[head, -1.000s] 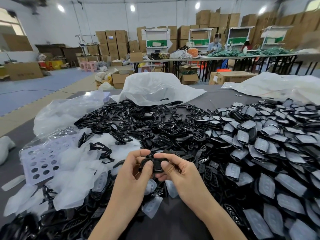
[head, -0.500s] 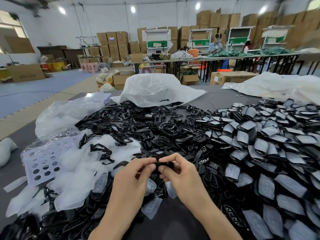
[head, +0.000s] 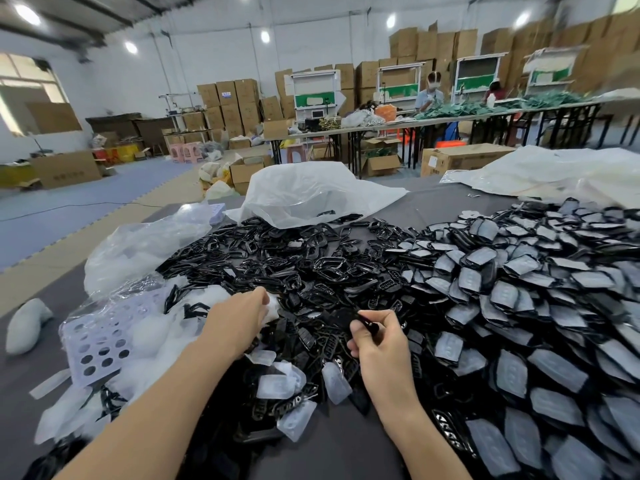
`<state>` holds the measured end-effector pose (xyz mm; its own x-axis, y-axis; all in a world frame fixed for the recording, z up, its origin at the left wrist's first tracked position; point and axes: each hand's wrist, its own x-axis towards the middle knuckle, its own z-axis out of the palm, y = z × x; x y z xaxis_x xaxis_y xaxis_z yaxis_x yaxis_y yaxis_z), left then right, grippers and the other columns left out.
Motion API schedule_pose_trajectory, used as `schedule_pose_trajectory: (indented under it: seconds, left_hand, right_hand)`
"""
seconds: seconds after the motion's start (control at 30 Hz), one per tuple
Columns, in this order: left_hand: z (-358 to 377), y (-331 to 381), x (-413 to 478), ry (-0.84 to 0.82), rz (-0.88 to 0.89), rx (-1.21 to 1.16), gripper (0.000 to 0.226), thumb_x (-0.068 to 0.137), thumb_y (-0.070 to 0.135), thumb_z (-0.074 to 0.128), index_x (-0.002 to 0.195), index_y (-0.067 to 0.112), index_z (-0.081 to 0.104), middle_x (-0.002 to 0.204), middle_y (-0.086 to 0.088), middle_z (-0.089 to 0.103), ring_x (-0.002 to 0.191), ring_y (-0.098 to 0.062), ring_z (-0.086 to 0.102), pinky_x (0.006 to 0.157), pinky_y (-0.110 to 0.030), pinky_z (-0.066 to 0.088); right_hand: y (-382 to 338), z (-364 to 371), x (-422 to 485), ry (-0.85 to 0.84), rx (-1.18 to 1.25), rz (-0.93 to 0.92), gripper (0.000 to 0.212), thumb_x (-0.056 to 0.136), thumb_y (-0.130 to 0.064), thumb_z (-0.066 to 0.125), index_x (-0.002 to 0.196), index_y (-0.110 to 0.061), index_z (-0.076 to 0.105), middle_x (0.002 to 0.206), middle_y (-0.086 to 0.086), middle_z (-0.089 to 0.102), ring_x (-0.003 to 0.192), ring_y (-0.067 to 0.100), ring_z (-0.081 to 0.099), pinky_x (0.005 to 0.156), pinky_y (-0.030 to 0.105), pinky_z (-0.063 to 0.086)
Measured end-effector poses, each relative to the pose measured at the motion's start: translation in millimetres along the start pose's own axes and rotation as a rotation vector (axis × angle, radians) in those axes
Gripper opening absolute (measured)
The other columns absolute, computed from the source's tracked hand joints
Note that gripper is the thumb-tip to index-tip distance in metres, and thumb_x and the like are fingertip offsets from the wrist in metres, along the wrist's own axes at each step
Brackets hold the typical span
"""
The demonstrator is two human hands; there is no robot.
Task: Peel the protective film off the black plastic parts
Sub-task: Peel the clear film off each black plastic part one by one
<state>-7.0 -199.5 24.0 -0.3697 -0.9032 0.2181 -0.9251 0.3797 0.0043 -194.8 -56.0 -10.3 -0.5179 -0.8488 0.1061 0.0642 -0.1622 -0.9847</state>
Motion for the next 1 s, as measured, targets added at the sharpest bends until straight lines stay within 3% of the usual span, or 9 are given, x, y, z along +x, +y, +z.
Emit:
schedule_pose_trajectory:
  seconds: [0.1, 0.23, 0.3, 0.4, 0.5, 0.67, 0.77, 0.9, 1.0]
  left_hand:
    - [-7, 2, -9, 0.118, -0.027, -0.086, 0.024, 0.104, 0.037, 0.037, 0.105, 0.021, 0.055, 0.088, 0.002, 0.068, 0.081, -0.024, 0.064, 0.070, -0.039, 0.053]
    - [-21, 24, -38, 0.379, -0.151, -0.791, 0.015, 0.102, 0.031, 0.046, 0.093, 0.030, 0.058, 0.068, 0.002, 0.065, 0.062, -0.015, 0.062, 0.059, -0.035, 0.052]
    - [-23, 43, -58, 0.347, -0.157, -1.050, 0.019, 0.102, 0.026, 0.050, 0.093, 0.038, 0.062, 0.069, 0.003, 0.067, 0.057, -0.009, 0.062, 0.055, -0.024, 0.052]
    - [-14, 67, -84, 0.245, -0.132, -1.220, 0.024, 0.100, 0.020, 0.054, 0.104, 0.042, 0.061, 0.077, 0.008, 0.071, 0.063, -0.002, 0.065, 0.064, -0.012, 0.051]
    - [-6, 76, -97, 0.179, -0.088, -1.271, 0.018, 0.098, 0.019, 0.059, 0.105, 0.034, 0.067, 0.081, 0.007, 0.072, 0.075, -0.005, 0.067, 0.070, -0.012, 0.048]
    - [-9, 72, -106, 0.135, -0.012, -1.249, 0.032, 0.098, 0.014, 0.059, 0.093, 0.041, 0.074, 0.080, 0.006, 0.068, 0.070, -0.002, 0.061, 0.065, -0.010, 0.044]
    - [-11, 72, -106, 0.160, 0.016, -1.182, 0.032, 0.097, 0.019, 0.059, 0.101, 0.049, 0.069, 0.091, 0.017, 0.069, 0.085, 0.000, 0.064, 0.072, -0.008, 0.044]
    - [-8, 71, -104, 0.243, -0.064, -1.201, 0.016, 0.090, 0.022, 0.069, 0.089, 0.038, 0.068, 0.089, 0.017, 0.071, 0.085, -0.003, 0.066, 0.071, -0.009, 0.046]
    - [-6, 69, -104, 0.306, -0.087, -1.205, 0.018, 0.089, 0.019, 0.072, 0.082, 0.036, 0.069, 0.102, 0.021, 0.062, 0.091, -0.001, 0.065, 0.073, -0.009, 0.046]
  right_hand:
    - [-2, 1, 0, 0.000, 0.029, 0.005, 0.016, 0.099, -0.013, 0.060, 0.099, -0.029, 0.059, 0.098, 0.005, 0.065, 0.071, 0.001, 0.067, 0.066, 0.014, 0.053]
    - [-7, 4, 0, -0.042, 0.179, 0.049, 0.012, 0.099, -0.008, 0.060, 0.101, -0.019, 0.061, 0.102, 0.011, 0.069, 0.082, 0.011, 0.074, 0.070, 0.017, 0.056]
    - [-9, 6, -1, -0.068, 0.282, 0.088, 0.010, 0.098, -0.006, 0.061, 0.104, -0.013, 0.061, 0.101, 0.014, 0.071, 0.085, 0.019, 0.076, 0.071, 0.021, 0.058]
    - [-12, 8, -2, -0.076, 0.403, 0.143, 0.012, 0.096, -0.004, 0.063, 0.107, -0.006, 0.060, 0.099, 0.020, 0.072, 0.083, 0.028, 0.076, 0.068, 0.024, 0.060]
    - [-11, 8, 1, -0.038, 0.438, 0.162, 0.013, 0.095, -0.004, 0.064, 0.107, -0.004, 0.059, 0.096, 0.018, 0.075, 0.080, 0.027, 0.077, 0.064, 0.023, 0.059]
    - [-8, 7, 2, -0.072, 0.385, 0.174, 0.014, 0.093, -0.004, 0.067, 0.106, -0.006, 0.062, 0.084, 0.009, 0.077, 0.078, 0.024, 0.076, 0.065, 0.024, 0.058]
    - [-6, 8, -1, -0.178, 0.361, 0.233, 0.016, 0.091, -0.007, 0.071, 0.106, -0.007, 0.064, 0.103, 0.023, 0.073, 0.083, 0.027, 0.075, 0.070, 0.028, 0.059]
    - [-6, 9, -7, -0.298, 0.310, 0.244, 0.018, 0.091, -0.010, 0.071, 0.107, -0.007, 0.061, 0.092, 0.016, 0.074, 0.082, 0.028, 0.075, 0.069, 0.027, 0.059]
    - [-10, 11, -12, -0.331, 0.275, 0.216, 0.019, 0.092, -0.011, 0.071, 0.107, -0.007, 0.059, 0.089, 0.015, 0.076, 0.082, 0.029, 0.076, 0.070, 0.026, 0.059]
